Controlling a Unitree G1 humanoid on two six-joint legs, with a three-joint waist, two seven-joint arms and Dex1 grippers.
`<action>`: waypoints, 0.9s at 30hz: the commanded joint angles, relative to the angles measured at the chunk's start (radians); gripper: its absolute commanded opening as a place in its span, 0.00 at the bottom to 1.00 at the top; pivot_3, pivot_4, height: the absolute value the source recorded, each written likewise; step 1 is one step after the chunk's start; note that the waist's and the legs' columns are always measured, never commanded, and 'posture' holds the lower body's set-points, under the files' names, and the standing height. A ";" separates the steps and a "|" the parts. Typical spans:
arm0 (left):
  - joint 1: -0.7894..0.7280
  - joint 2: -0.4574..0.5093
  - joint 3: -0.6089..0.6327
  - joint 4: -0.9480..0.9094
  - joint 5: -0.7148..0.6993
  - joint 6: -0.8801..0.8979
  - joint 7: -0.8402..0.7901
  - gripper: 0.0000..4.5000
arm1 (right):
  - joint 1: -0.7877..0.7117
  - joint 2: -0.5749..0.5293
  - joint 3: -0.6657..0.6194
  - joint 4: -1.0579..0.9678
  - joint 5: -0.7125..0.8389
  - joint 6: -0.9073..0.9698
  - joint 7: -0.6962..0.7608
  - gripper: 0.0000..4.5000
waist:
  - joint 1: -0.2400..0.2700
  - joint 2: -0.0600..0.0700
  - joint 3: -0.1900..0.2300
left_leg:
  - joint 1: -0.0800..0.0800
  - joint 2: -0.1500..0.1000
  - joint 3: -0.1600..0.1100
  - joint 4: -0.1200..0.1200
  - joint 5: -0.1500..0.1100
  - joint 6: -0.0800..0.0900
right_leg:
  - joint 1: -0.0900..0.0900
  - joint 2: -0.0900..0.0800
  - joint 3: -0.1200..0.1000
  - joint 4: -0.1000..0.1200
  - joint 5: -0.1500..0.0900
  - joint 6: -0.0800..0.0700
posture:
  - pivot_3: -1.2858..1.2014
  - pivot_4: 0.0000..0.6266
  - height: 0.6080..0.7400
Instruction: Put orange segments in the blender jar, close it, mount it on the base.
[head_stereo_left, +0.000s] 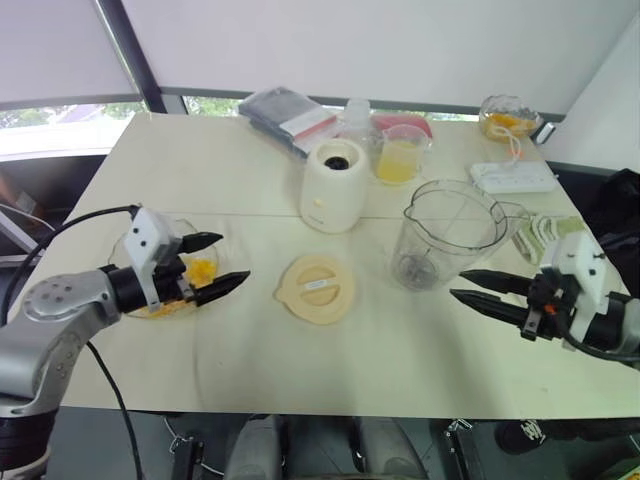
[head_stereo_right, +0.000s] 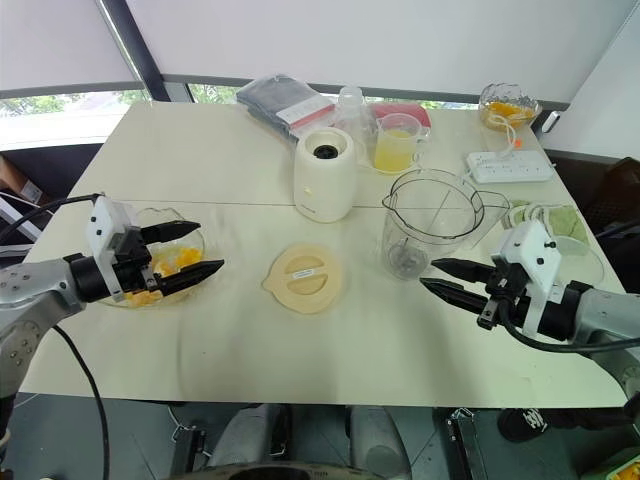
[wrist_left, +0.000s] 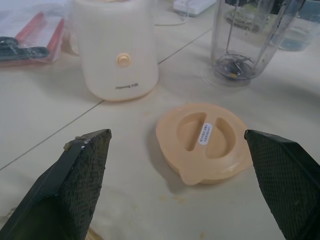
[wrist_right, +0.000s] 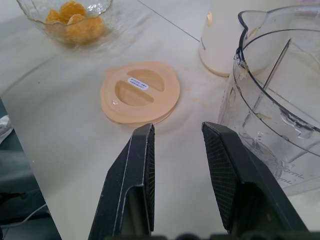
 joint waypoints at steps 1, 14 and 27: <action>-0.015 0.018 0.027 -0.015 -0.020 0.001 -0.017 0.99 | -0.010 -0.008 -0.013 -0.031 0.017 0.001 -0.003 0.34 | 0.000 0.000 0.000 | 0.000 0.000 0.000 0.000 0.000 0.000 | 0.000 0.000 0.000 0.000 0.000 0.000 | 0.52 0.24 1.00; -0.020 0.027 0.026 -0.003 -0.026 0.028 -0.029 0.99 | -0.026 0.004 -0.004 -0.032 0.024 0.009 -0.022 0.34 | 0.000 0.000 0.000 | 0.000 0.000 0.000 0.000 0.000 0.000 | 0.000 0.000 0.000 0.001 0.000 0.000 | 0.52 0.24 1.00; -0.044 0.053 0.032 0.045 0.009 0.011 -0.042 0.99 | -0.051 0.023 0.040 -0.032 0.021 0.003 -0.047 0.34 | 0.000 0.000 0.000 | 0.000 0.000 0.000 0.001 0.000 0.000 | 0.000 0.000 0.000 0.002 0.000 0.000 | 0.52 0.24 1.00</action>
